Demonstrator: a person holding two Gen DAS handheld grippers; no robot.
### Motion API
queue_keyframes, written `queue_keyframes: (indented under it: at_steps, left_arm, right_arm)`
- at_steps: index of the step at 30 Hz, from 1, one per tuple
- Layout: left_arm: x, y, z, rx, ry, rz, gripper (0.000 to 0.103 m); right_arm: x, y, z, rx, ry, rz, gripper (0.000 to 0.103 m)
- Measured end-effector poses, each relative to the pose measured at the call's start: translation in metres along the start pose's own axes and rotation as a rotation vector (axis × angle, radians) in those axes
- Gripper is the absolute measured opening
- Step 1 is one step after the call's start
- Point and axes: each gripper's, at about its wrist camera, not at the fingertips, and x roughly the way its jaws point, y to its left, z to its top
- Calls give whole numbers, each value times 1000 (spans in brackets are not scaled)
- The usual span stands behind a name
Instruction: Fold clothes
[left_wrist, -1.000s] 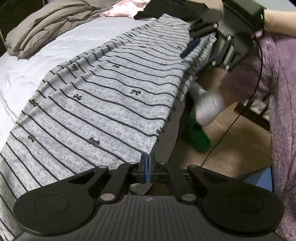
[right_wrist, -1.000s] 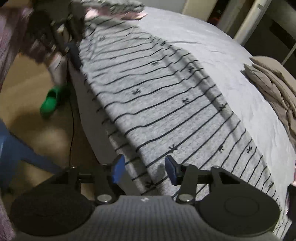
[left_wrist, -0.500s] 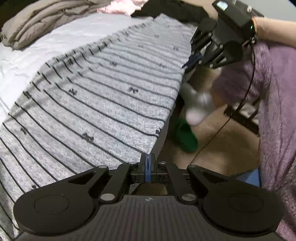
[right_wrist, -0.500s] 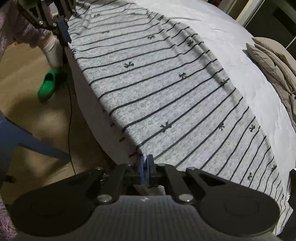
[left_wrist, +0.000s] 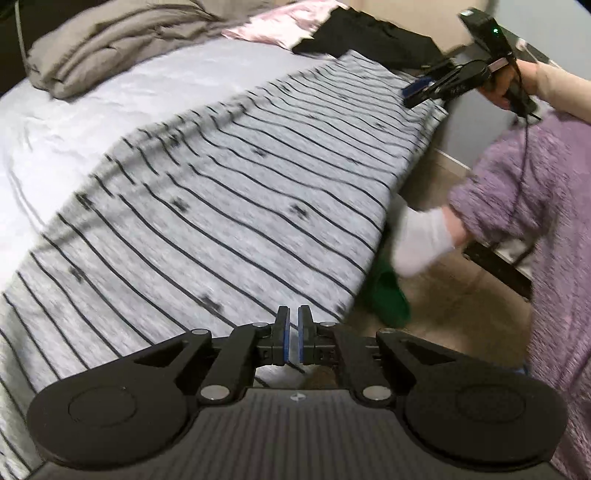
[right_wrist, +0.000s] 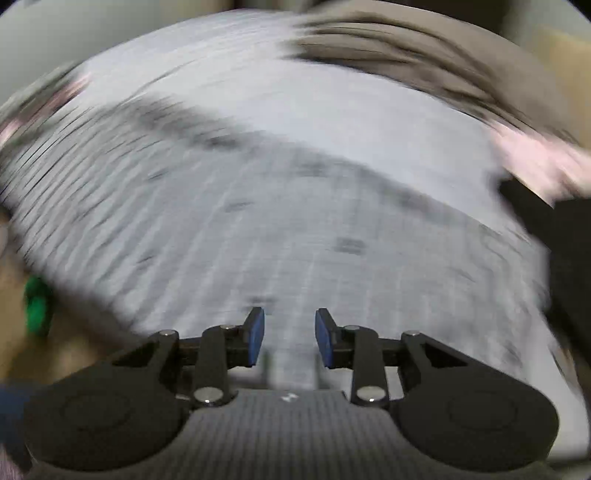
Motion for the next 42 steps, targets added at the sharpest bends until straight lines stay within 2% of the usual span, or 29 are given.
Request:
queue_keyframes:
  at_steps: [5, 9, 14, 18, 21, 23, 24, 26, 32, 35, 38, 42]
  left_arm:
    - [9, 18, 13, -74, 6, 87, 1]
    - [17, 20, 19, -75, 16, 92, 1]
    - [29, 16, 26, -57, 35, 90, 1]
    - [31, 14, 28, -52, 43, 92, 2]
    - [34, 15, 29, -55, 49, 93, 3]
    - [36, 15, 28, -55, 57, 96, 8]
    - [37, 15, 28, -53, 60, 98, 11]
    - [39, 14, 28, -48, 67, 99, 12]
    - [41, 12, 26, -33, 82, 96, 12]
    - [41, 10, 26, -23, 83, 99, 12]
    - [39, 9, 27, -20, 77, 101, 12]
    - [35, 8, 26, -15, 72, 114, 12]
  right_arm:
    - [-29, -99, -28, 501, -67, -171, 34]
    - [-54, -154, -69, 836, -143, -262, 34]
    - [-54, -183, -106, 1073, -153, -262, 34]
    - [-42, -194, -125, 1198, -146, -251, 34]
    - [-32, -203, -139, 1306, -177, -215, 35]
    - [-22, -209, -142, 1374, -207, -178, 36]
    - [-18, -211, -143, 1402, -221, -163, 35]
    - [-16, -212, -139, 1415, -240, -146, 6]
    - [-47, -193, -117, 1347, -295, -218, 5]
    - [-72, -181, -113, 1322, -296, -266, 5]
    - [-81, -176, -117, 1306, -254, -307, 5]
    - [-60, -183, -134, 1334, -144, -355, 5]
